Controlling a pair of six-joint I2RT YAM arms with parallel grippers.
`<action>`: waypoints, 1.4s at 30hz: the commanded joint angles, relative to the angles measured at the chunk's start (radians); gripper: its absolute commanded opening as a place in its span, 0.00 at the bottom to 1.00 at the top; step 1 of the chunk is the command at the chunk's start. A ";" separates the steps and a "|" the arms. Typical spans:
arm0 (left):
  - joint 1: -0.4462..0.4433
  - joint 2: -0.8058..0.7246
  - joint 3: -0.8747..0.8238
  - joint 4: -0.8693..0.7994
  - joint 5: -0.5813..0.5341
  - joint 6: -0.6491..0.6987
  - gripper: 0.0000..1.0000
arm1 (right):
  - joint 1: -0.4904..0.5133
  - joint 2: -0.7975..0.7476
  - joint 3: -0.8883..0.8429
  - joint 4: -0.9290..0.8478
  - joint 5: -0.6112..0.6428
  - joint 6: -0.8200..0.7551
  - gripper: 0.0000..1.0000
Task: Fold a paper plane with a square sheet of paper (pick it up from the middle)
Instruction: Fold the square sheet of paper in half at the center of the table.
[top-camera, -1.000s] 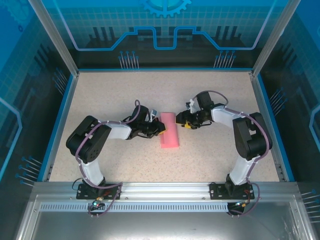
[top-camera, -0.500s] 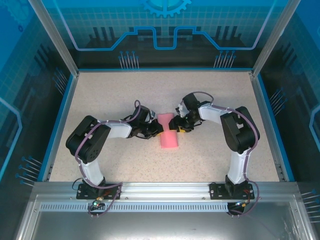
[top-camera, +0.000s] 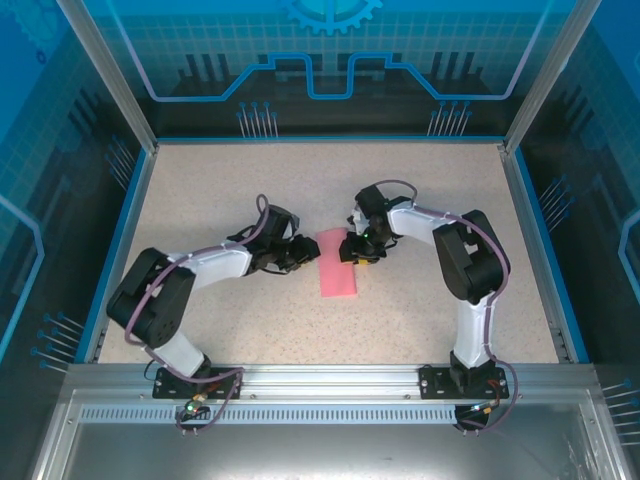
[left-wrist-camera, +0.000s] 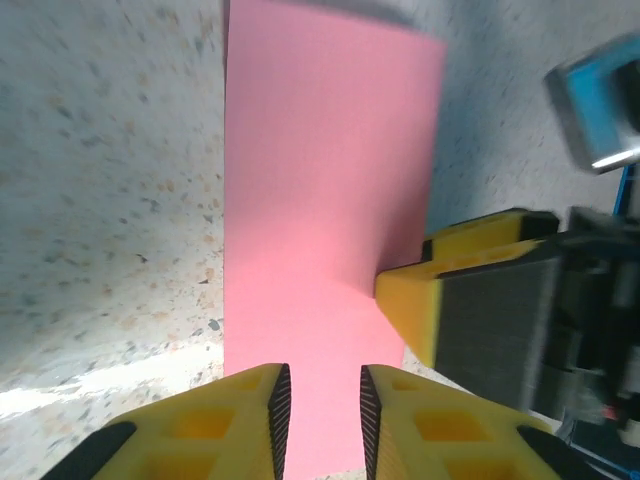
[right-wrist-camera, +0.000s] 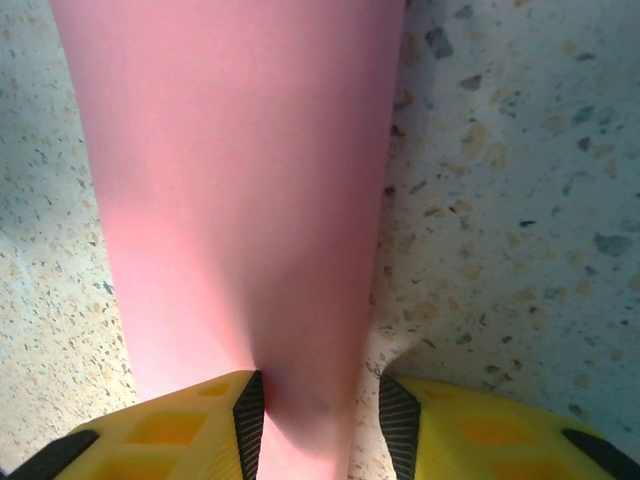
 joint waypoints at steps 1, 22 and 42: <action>0.037 -0.072 0.029 -0.149 -0.112 0.041 0.31 | 0.033 0.095 -0.022 -0.006 0.075 -0.003 0.41; 0.105 -0.081 -0.009 -0.150 -0.123 -0.017 0.54 | 0.028 0.161 -0.011 -0.039 0.141 0.034 0.36; 0.088 -0.034 0.010 -0.154 -0.121 0.010 0.62 | 0.030 0.202 0.011 -0.087 0.179 -0.065 0.36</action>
